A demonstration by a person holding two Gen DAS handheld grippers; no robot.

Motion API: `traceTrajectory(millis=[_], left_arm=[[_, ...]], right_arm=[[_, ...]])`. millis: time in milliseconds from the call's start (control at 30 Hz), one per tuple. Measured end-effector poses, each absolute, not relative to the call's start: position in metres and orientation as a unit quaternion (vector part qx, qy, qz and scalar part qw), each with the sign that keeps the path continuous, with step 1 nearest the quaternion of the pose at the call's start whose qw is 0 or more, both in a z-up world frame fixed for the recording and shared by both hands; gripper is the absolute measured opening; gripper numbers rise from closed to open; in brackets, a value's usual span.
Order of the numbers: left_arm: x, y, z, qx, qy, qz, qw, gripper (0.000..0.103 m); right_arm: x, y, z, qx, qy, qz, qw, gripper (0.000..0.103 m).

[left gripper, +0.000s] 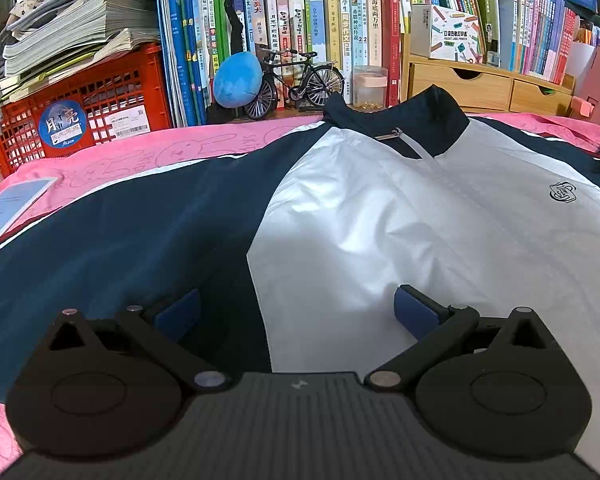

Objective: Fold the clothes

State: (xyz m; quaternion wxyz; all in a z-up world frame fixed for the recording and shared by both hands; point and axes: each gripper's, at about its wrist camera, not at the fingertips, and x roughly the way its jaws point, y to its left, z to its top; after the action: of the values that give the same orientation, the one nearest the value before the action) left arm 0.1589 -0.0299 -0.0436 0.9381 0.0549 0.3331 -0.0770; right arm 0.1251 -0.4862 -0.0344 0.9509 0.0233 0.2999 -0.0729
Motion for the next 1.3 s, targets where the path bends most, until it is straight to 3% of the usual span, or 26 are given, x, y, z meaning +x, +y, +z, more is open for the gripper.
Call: traceTrajectory(millis=[133, 233, 333, 467, 800, 867, 933, 1133, 1300], left_arm=[[0.159, -0.029, -0.043, 0.055, 0.333, -0.078, 0.938, 0.103], [0.159, -0.028, -0.043, 0.055, 0.333, -0.079, 0.938, 0.103], [0.159, -0.027, -0.043, 0.056, 0.333, -0.081, 0.938, 0.103], [0.159, -0.027, -0.043, 0.057, 0.333, -0.081, 0.938, 0.103], [0.158, -0.026, -0.043, 0.057, 0.334, -0.081, 0.937, 0.103], [0.158, -0.026, -0.043, 0.057, 0.334, -0.081, 0.937, 0.103], [0.159, -0.025, -0.043, 0.054, 0.335, -0.082, 0.937, 0.103], [0.160, -0.022, -0.043, 0.046, 0.338, -0.084, 0.936, 0.103], [0.160, -0.019, -0.043, 0.039, 0.339, -0.078, 0.937, 0.103]], right_arm=[[0.133, -0.504, -0.055, 0.022, 0.355, -0.126, 0.926, 0.092], [0.132, -0.522, -0.053, 0.015, 0.355, -0.218, 0.909, 0.097], [0.128, -0.510, -0.043, -0.013, 0.337, -0.263, 0.904, 0.092], [0.121, -0.421, -0.022, -0.092, 0.292, -0.151, 0.940, 0.090], [0.198, -0.274, -0.057, -0.049, 0.346, 0.053, 0.936, 0.086], [0.214, -0.246, -0.064, -0.038, 0.354, 0.090, 0.930, 0.098], [0.239, -0.256, -0.069, -0.017, 0.359, 0.046, 0.932, 0.102], [0.299, -0.288, -0.077, 0.023, 0.358, -0.073, 0.931, 0.103], [0.281, -0.284, -0.071, 0.029, 0.355, -0.067, 0.932, 0.103]])
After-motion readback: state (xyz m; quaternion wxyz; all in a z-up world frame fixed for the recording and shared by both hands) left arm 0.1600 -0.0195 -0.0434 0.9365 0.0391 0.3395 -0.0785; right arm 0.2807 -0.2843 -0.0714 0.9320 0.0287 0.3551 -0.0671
